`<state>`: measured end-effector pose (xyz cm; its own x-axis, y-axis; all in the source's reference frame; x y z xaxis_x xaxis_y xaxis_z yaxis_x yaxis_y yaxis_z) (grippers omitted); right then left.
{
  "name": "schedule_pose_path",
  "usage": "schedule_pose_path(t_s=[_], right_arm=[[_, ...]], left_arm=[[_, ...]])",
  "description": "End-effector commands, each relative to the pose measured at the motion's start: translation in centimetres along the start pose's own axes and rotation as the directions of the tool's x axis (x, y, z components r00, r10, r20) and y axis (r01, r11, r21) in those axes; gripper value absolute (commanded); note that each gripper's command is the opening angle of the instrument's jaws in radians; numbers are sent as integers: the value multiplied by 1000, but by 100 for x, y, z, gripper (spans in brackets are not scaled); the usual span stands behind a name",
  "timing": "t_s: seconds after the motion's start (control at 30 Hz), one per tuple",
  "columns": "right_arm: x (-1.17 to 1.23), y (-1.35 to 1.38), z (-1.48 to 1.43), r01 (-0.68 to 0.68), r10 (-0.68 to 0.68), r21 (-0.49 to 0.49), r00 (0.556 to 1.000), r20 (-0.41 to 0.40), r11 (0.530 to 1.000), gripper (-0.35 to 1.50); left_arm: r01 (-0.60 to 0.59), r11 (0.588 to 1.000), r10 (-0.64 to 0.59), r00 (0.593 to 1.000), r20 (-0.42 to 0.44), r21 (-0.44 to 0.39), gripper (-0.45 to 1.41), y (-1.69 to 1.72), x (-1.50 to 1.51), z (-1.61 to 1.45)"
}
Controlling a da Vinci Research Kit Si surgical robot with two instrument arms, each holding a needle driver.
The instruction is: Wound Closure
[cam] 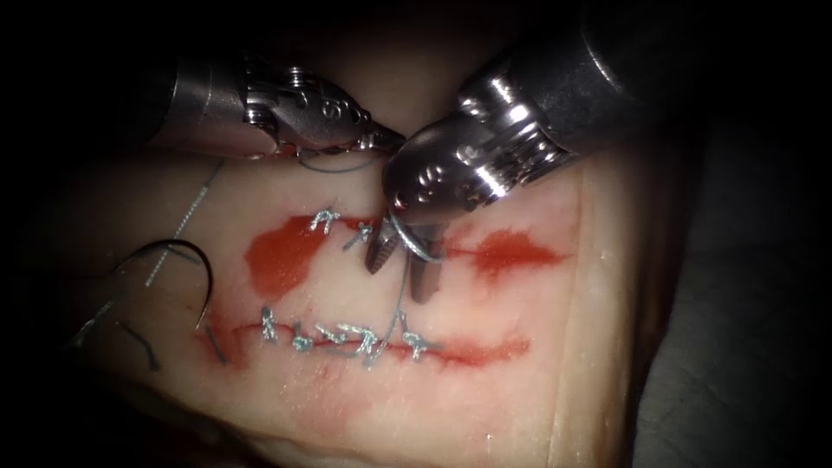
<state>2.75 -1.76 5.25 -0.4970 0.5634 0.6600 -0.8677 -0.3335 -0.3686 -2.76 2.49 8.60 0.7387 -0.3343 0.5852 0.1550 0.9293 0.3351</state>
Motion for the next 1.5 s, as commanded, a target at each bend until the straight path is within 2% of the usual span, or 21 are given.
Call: schedule_pose_path(t_s=[0.03,0.1,0.17,0.33,0.7,0.97,1.1,1.13,1.2,1.23,1.3,1.37,1.5], right_arm=[[-2,-12,4,5,-5,-4,1000,-12,1000,31],[-2,-13,8,2,-2,-11,1000,-24,1000,26],[-3,-14,12,11,-11,-12,999,-35,1000,0],[-4,-14,19,19,-20,-23,999,-46,1000,-35],[-4,-13,22,15,-16,-38,999,-49,999,-35],[9,-9,-13,-60,60,-17,998,-33,998,-35],[12,-5,-16,-60,60,-1,998,-20,998,-35],[12,-5,-15,-59,59,1,998,-20,998,-25],[11,-5,-11,-57,57,7,998,-21,998,46],[10,-5,-9,-62,62,8,998,-23,998,69],[7,-4,-5,-82,82,11,996,-29,997,103],[5,-4,0,-93,94,13,995,-33,996,113],[1,-7,6,-97,98,18,994,-40,995,118]], left_arm=[[-1,1000,1,1000,1,-1,-45,4,-2,6],[-1,1000,1,1000,1,-1,-45,4,-2,6],[-2,1000,2,1000,1,-1,-45,4,-1,6],[-2,1000,2,1000,1,0,-45,5,-1,6],[-3,1000,3,1000,1,0,-45,5,0,6],[-8,1000,8,1000,1,-1,-45,3,4,5],[-9,1000,9,1000,0,-2,-45,2,5,6],[-9,1000,9,1000,0,-3,-45,2,5,6],[-9,1000,9,1000,0,-3,-45,2,5,7],[-9,1000,9,1000,0,-3,-45,2,5,7],[-9,1000,9,1000,0,-3,-45,2,5,7],[-9,1000,9,1000,0,-3,-45,2,5,7],[-9,1000,9,1000,0,-3,-45,3,5,7]])
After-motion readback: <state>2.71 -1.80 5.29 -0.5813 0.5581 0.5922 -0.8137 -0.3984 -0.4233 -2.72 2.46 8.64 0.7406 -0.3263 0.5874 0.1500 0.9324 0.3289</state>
